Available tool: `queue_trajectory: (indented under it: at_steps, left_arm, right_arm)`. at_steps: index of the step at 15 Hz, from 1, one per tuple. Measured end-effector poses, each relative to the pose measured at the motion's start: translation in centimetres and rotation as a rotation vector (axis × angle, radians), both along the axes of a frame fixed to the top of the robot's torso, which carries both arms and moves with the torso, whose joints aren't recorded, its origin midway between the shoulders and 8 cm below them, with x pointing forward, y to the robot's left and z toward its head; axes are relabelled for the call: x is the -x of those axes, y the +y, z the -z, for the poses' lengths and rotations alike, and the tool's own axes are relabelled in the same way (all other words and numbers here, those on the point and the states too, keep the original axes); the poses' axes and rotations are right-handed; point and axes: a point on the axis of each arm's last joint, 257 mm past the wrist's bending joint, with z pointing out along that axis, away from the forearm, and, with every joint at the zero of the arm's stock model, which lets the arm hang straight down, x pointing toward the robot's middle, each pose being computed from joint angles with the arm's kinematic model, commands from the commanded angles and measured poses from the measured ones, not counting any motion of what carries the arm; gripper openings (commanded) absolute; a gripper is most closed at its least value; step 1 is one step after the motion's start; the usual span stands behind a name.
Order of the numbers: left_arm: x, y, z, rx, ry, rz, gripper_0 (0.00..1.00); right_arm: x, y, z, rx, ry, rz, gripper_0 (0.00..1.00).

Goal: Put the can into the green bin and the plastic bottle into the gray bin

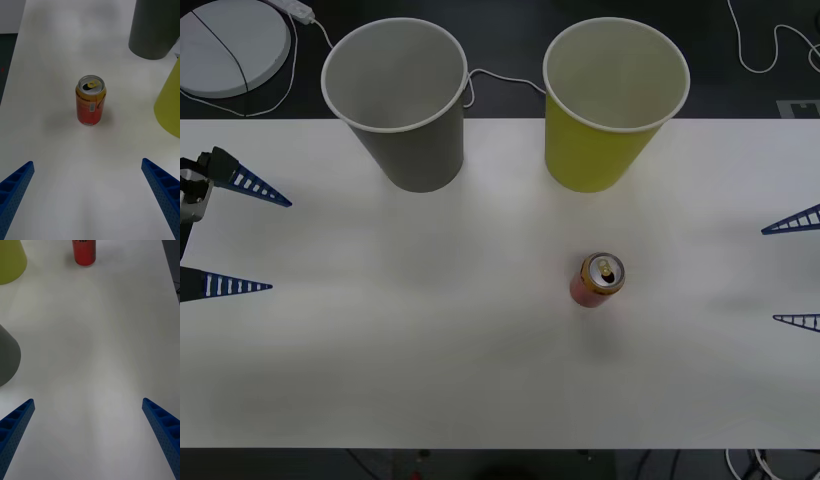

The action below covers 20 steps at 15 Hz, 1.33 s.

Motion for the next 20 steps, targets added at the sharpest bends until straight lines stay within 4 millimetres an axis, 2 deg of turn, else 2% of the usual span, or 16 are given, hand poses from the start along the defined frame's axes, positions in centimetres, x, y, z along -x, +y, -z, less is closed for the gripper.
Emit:
queue_trajectory:
  at_steps: [7, 12, 20]
  left_arm:
    - [0.0, 0.0, 0.0, 0.0, 0.0, 0.0, 1.0]
    - [0.0, 0.0, 0.0, 0.0, 0.0, 0.0, 1.0]
    - [0.0, 0.0, 0.0, 0.0, 0.0, 0.0, 1.0]
  right_arm:
    - [-0.8, 0.4, 2.9, -0.062, -0.118, -0.039, 1.0]
    - [-1.5, 0.8, 5.4, -0.146, -0.103, 0.0, 1.0]
    - [-4.0, 3.5, 9.0, -0.295, -0.056, 0.052, 1.0]
